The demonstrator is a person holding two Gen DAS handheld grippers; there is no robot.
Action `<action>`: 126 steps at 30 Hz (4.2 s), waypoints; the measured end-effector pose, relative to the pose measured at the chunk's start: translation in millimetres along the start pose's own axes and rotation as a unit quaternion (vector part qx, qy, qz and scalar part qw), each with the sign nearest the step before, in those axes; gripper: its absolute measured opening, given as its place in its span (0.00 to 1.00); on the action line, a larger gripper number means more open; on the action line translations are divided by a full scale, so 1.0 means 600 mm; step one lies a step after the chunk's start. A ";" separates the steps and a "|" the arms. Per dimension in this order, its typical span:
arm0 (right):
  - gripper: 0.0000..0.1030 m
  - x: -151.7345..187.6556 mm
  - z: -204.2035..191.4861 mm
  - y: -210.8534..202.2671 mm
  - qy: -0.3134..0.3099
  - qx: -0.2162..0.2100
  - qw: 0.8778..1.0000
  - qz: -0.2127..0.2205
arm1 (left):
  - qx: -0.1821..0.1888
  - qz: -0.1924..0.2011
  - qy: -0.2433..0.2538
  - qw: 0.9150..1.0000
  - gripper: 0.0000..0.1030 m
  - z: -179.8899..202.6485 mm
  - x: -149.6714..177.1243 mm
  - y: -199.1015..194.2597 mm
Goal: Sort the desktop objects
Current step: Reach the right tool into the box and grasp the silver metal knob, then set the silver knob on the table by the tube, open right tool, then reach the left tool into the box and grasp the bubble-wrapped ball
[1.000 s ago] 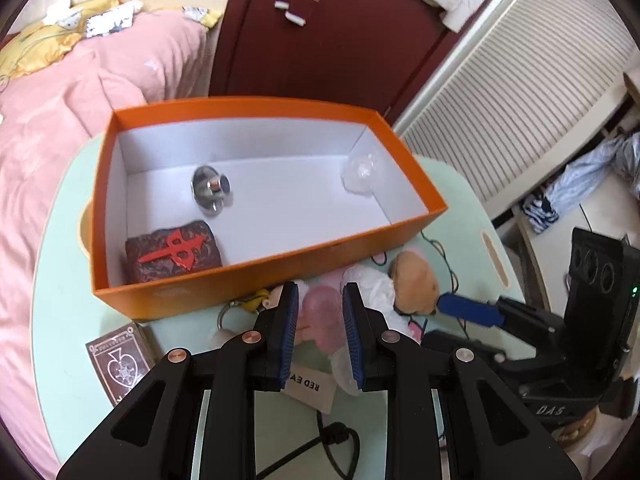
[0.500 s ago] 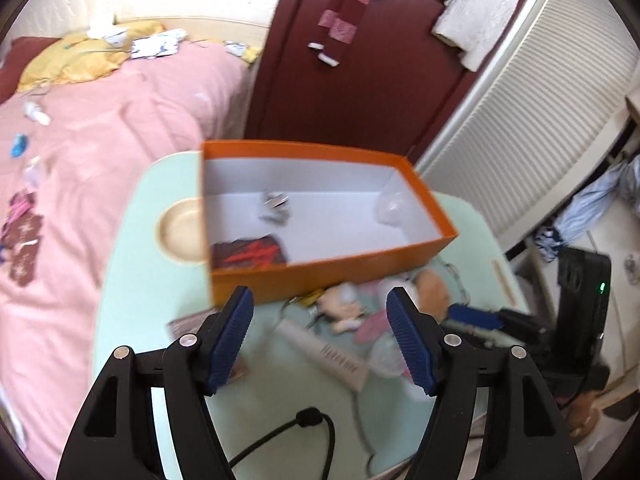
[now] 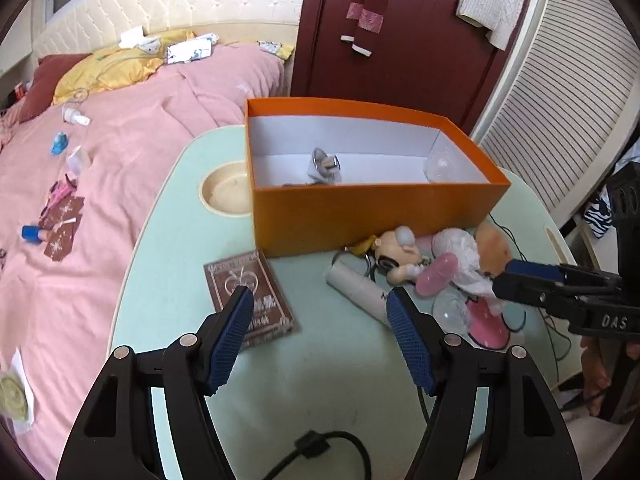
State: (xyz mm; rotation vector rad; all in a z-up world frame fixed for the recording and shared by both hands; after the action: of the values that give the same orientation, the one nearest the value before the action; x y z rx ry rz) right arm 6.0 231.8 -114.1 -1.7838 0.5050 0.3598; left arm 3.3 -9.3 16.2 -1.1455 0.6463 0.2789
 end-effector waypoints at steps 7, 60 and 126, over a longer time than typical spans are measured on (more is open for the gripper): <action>0.58 -0.026 -0.010 -0.006 0.020 -0.044 0.999 -0.003 | 0.010 0.003 -0.025 1.000 0.68 -0.013 -0.006 0.003; 0.29 -0.221 -0.146 0.097 -0.114 -0.019 0.993 -0.034 | 0.017 0.019 -0.123 0.992 0.68 -0.102 -0.005 -0.008; 0.67 0.009 0.142 -0.046 0.123 -0.009 0.991 0.041 | 0.123 -0.180 0.172 0.961 0.42 0.207 -0.242 0.292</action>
State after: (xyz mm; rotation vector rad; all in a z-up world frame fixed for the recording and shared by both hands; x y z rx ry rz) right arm 26.6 319.0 -116.3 -1.8389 0.7529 0.2010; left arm -160.9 190.8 4.2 -1.0537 0.7392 -0.3118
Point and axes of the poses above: each gripper's, at about its wrist camera, not at the fingertips, and y roughly the way its jaws point, z to its right, x to its underside, the point moved 4 cm from there along y, roughly the way its jaws point, and after that the axes turned 7 degrees about x, right-handed, at the moved point
